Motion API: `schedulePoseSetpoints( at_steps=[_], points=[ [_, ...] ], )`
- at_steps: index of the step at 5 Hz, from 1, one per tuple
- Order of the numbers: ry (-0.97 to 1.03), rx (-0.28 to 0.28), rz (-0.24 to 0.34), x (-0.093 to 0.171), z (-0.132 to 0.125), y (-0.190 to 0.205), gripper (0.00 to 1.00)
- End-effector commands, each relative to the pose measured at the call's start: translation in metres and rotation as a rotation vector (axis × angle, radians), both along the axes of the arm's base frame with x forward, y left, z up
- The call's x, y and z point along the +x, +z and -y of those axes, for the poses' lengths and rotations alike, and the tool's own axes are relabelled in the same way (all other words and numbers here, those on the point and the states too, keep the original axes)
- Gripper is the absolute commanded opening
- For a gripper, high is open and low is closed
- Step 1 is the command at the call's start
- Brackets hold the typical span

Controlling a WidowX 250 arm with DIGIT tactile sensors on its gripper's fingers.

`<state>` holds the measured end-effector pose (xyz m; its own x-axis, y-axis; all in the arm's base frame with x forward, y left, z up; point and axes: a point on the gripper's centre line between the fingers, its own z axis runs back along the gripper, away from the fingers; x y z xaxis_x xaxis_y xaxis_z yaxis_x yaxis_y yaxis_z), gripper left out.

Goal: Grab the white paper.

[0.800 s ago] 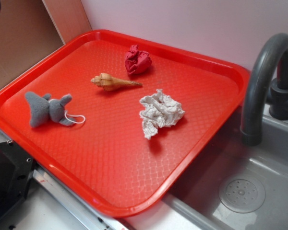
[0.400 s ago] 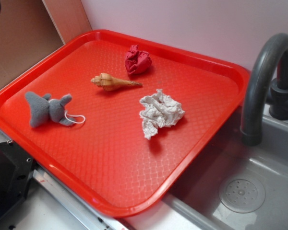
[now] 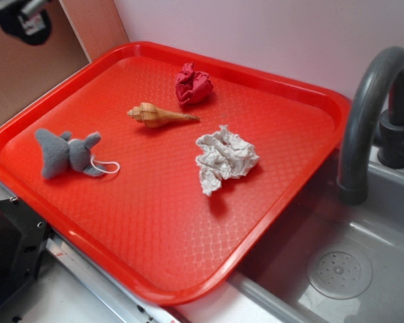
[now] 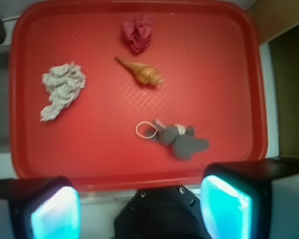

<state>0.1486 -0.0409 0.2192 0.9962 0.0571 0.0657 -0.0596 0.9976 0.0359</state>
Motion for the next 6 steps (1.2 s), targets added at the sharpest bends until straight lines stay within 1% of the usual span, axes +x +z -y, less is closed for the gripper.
schedulePoseSetpoints(
  at_steps=[1,2,3,4,5,6],
  points=[
    [-0.011,0.015,0.017,0.039,0.041,-0.026,1.0],
    [-0.057,0.008,-0.025,0.055,0.054,-0.048,1.0],
    [-0.05,-0.026,-0.025,0.073,0.055,-0.064,1.0],
    [-0.129,-0.082,-0.025,0.092,0.06,-0.084,1.0],
    [-0.138,-0.076,-0.017,0.102,0.065,-0.097,1.0],
    [-0.158,-0.052,-0.034,0.109,0.074,-0.115,1.0]
  ],
)
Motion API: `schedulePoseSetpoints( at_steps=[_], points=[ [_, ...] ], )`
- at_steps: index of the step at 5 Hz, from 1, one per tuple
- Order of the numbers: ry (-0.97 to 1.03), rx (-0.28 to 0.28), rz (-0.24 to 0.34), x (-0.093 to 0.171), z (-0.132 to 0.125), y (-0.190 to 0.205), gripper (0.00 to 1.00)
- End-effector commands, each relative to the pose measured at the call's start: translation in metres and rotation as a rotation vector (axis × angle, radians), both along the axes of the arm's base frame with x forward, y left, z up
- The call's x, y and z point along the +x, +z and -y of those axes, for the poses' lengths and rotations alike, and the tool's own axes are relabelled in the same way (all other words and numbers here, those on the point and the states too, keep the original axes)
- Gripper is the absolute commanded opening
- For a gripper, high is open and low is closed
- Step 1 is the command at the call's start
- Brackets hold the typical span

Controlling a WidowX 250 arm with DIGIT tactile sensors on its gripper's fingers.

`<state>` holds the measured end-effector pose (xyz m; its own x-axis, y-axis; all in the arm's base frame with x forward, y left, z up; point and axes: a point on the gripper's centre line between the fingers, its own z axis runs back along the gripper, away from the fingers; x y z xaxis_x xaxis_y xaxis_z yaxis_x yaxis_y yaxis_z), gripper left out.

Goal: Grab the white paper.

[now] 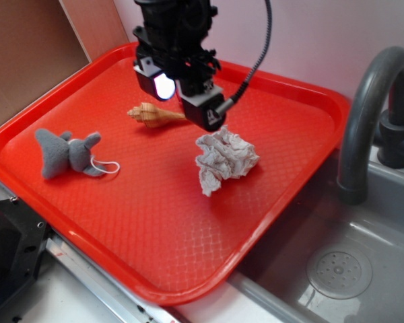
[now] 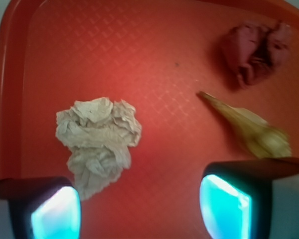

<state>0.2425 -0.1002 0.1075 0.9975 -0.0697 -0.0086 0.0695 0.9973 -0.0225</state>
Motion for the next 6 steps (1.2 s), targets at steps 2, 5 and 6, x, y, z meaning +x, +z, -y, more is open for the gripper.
schedulePoseSetpoints(
  at_steps=[2,5,6],
  points=[
    [-0.165,-0.059,0.001,0.016,0.029,-0.027,1.0],
    [-0.208,0.02,-0.069,0.02,0.018,-0.061,1.0],
    [-0.242,0.045,-0.088,0.019,0.022,-0.071,1.0]
  ],
)
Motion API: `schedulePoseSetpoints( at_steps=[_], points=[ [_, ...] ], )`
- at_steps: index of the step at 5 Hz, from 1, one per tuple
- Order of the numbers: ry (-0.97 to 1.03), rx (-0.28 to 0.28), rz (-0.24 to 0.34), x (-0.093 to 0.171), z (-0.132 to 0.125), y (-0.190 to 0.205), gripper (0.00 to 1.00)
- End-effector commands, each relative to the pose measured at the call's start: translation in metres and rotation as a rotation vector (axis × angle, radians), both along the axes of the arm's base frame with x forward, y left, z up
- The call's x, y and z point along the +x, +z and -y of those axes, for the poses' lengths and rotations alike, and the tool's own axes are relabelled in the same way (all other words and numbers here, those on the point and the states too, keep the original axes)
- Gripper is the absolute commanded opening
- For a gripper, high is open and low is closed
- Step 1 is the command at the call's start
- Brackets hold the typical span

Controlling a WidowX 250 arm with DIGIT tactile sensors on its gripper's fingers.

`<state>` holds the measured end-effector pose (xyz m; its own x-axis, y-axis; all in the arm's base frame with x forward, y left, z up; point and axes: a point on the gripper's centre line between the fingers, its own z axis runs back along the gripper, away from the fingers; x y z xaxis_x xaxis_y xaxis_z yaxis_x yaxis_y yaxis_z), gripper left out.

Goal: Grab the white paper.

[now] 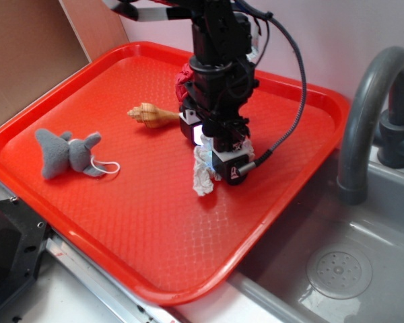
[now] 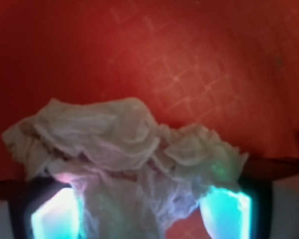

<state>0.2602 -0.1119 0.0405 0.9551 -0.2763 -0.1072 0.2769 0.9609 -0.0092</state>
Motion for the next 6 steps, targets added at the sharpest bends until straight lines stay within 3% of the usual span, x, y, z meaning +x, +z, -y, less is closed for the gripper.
schedulePoseSetpoints(
  at_steps=[1,2,3,4,5,6],
  points=[
    [-0.039,0.036,0.019,0.0,0.012,-0.006,0.0],
    [-0.037,0.112,0.045,0.0,0.012,-0.005,0.0],
    [-0.009,0.088,0.034,0.005,0.006,-0.001,0.0],
    [0.181,0.206,0.043,0.008,-0.016,0.036,0.0],
    [0.405,0.146,0.052,0.001,-0.049,0.085,0.0],
    [0.526,0.047,0.102,-0.019,-0.078,0.132,0.0]
  ],
)
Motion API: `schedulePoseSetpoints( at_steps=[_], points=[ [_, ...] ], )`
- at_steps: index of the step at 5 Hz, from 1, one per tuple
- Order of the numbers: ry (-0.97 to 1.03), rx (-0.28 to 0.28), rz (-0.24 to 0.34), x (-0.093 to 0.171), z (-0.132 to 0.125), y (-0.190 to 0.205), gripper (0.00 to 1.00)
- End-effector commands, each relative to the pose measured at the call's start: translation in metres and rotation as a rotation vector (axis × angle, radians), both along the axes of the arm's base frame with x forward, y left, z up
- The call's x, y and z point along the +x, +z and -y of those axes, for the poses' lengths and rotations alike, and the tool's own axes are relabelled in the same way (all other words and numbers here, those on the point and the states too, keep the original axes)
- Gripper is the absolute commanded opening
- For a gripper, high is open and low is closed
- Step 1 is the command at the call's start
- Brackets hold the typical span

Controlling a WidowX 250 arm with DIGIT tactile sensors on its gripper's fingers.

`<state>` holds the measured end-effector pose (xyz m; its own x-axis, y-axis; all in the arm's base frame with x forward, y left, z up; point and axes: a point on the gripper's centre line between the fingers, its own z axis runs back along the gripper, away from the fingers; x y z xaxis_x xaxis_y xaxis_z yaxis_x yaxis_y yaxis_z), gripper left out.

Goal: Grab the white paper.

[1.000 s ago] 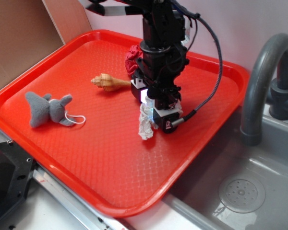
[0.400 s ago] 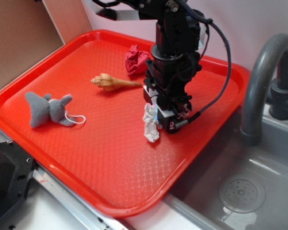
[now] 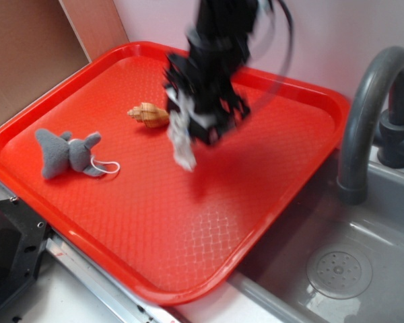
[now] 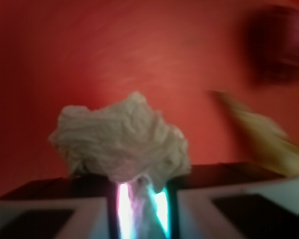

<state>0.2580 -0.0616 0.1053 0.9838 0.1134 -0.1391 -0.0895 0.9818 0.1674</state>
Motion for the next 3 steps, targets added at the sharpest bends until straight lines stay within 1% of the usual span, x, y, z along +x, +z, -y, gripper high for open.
schedulePoseSetpoints(
  at_steps=[1,2,3],
  points=[
    [0.218,-0.123,0.205,-0.041,-0.052,0.11,0.0],
    [0.151,-0.176,0.184,-0.048,-0.068,0.118,0.0],
    [0.159,-0.107,0.121,-0.04,-0.068,0.114,0.2]
  ],
)
